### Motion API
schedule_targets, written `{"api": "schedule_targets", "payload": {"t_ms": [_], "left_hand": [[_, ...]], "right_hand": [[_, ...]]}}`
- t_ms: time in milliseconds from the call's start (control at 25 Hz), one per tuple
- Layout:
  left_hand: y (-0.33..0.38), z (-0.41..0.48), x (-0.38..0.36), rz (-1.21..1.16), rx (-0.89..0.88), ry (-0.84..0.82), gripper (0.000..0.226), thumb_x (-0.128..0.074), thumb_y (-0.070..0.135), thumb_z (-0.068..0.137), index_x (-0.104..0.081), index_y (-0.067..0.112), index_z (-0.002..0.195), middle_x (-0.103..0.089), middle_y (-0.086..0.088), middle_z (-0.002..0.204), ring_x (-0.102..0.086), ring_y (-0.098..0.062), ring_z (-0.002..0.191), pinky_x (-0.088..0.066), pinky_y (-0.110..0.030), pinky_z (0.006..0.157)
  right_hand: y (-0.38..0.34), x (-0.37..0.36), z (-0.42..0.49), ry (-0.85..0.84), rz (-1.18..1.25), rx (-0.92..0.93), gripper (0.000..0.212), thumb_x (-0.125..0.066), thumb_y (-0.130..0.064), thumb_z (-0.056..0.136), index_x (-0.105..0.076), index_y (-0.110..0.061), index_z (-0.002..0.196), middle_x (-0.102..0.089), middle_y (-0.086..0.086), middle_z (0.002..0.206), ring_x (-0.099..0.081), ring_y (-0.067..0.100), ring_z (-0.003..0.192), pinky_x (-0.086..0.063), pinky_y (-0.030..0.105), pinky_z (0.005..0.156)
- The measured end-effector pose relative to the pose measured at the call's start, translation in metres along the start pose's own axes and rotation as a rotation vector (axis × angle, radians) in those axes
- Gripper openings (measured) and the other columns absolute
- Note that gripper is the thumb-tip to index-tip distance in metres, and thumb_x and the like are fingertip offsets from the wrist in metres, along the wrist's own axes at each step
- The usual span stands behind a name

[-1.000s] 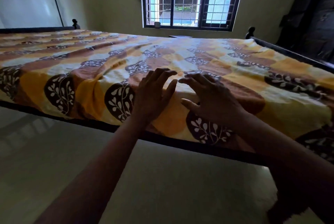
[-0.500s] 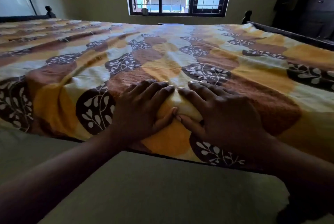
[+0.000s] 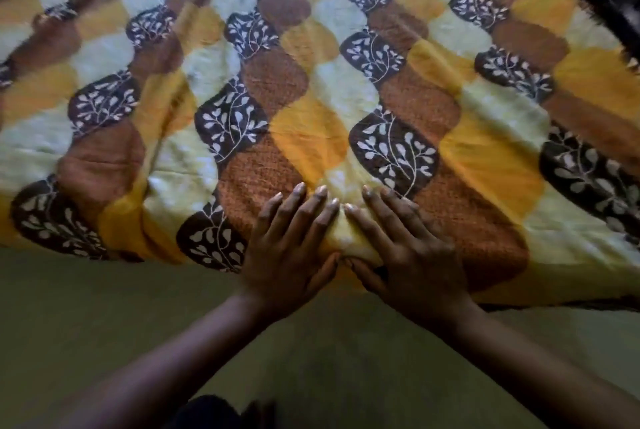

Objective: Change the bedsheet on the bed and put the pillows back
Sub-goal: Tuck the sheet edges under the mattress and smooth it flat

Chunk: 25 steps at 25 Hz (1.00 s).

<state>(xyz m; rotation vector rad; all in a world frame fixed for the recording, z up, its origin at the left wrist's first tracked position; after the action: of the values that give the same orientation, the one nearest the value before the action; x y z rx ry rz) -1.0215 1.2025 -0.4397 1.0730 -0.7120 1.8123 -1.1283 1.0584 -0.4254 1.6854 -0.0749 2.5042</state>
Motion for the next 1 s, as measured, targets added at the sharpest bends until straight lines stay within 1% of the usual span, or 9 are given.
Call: {"api": "schedule_targets", "payload": {"t_ms": [160,240,280,360,440,600,720,840,1000], "left_hand": [[0.001,-0.002,0.011,-0.05,0.026,-0.22,0.06,-0.043,0.042,0.086,-0.036,0.012,0.138,-0.041,-0.013,0.145,-0.03,-0.031,0.136,-0.027,-0.049,0.107],[0.002,0.007,0.026,-0.12,0.066,-0.388,0.064,-0.041,0.039,0.084,-0.03,0.013,0.141,-0.038,-0.013,0.146,-0.024,-0.031,0.138,-0.024,-0.05,0.107],[0.005,0.012,0.037,-0.16,0.094,-0.495,0.066,-0.04,0.038,0.084,-0.025,0.015,0.144,-0.033,-0.013,0.149,-0.017,-0.031,0.141,-0.019,-0.051,0.11],[0.009,0.023,0.062,-0.261,0.174,-0.741,0.066,-0.038,0.037,0.092,-0.01,0.02,0.149,-0.01,-0.008,0.157,0.003,-0.027,0.145,-0.005,-0.048,0.116],[0.014,0.032,0.088,-0.422,0.333,-0.926,0.058,-0.039,0.037,0.096,-0.016,0.024,0.148,-0.003,-0.002,0.158,0.002,-0.021,0.146,-0.006,-0.044,0.117],[0.035,0.04,0.127,-0.721,0.62,-0.893,0.047,-0.046,0.032,0.095,-0.037,0.023,0.14,-0.025,0.0,0.152,-0.025,-0.017,0.139,-0.028,-0.037,0.112],[0.067,0.053,0.149,-0.843,0.634,-0.86,0.044,-0.047,0.029,0.095,-0.04,0.022,0.138,-0.037,0.002,0.144,-0.035,-0.015,0.132,-0.034,-0.032,0.106],[0.104,0.077,0.164,-0.923,0.607,-0.825,0.039,-0.049,0.027,0.095,-0.045,0.022,0.134,-0.044,0.002,0.138,-0.041,-0.015,0.127,-0.036,-0.031,0.103],[0.163,0.126,0.167,-0.991,0.665,-0.715,0.032,-0.05,0.021,0.095,-0.054,0.017,0.126,-0.055,-0.002,0.129,-0.05,-0.012,0.117,-0.038,-0.021,0.095]], "right_hand": [[-0.008,0.012,0.003,-0.237,0.083,-0.134,0.055,-0.047,-0.047,0.087,-0.044,-0.024,0.137,-0.039,0.007,0.148,-0.034,0.022,0.137,-0.028,0.041,0.108],[-0.016,0.027,0.009,-0.388,0.152,-0.211,0.057,-0.049,-0.037,0.083,-0.04,-0.026,0.138,-0.039,0.006,0.148,-0.031,0.022,0.137,-0.027,0.043,0.108],[-0.021,0.038,0.013,-0.454,0.181,-0.248,0.059,-0.053,-0.03,0.081,-0.04,-0.026,0.138,-0.039,0.005,0.148,-0.032,0.023,0.137,-0.029,0.045,0.109],[-0.027,0.069,0.025,-0.607,0.303,-0.379,0.059,-0.055,-0.021,0.083,-0.039,-0.026,0.139,-0.035,0.003,0.149,-0.031,0.021,0.138,-0.03,0.04,0.111],[-0.026,0.102,0.033,-0.691,0.443,-0.552,0.051,-0.052,-0.02,0.089,-0.04,-0.026,0.138,-0.034,0.0,0.146,-0.035,0.02,0.134,-0.034,0.034,0.107],[0.003,0.156,0.026,-0.68,0.55,-0.734,0.042,-0.054,-0.017,0.09,-0.05,-0.02,0.132,-0.043,0.004,0.136,-0.044,0.021,0.124,-0.037,0.031,0.101],[0.052,0.194,0.01,-0.687,0.536,-0.752,0.038,-0.054,-0.016,0.091,-0.052,-0.018,0.129,-0.046,0.007,0.132,-0.046,0.02,0.12,-0.037,0.026,0.096],[0.098,0.227,-0.013,-0.74,0.519,-0.718,0.035,-0.054,-0.018,0.092,-0.054,-0.022,0.126,-0.045,0.003,0.132,-0.049,0.018,0.117,-0.042,0.029,0.093],[0.175,0.258,-0.029,-0.622,0.532,-0.732,0.032,-0.053,-0.015,0.092,-0.059,-0.019,0.123,-0.051,0.007,0.127,-0.052,0.023,0.113,-0.043,0.03,0.089]]}}
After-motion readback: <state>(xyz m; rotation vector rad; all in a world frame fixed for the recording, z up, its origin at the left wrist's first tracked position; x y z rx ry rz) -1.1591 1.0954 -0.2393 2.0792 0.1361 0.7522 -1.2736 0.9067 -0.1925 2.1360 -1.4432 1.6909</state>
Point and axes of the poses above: each hand's wrist, its own z-axis towards the middle knuckle, its own x-axis out of the back of the hand, y = z × x, the point moved 2 cm from there along z, towards the middle knuckle
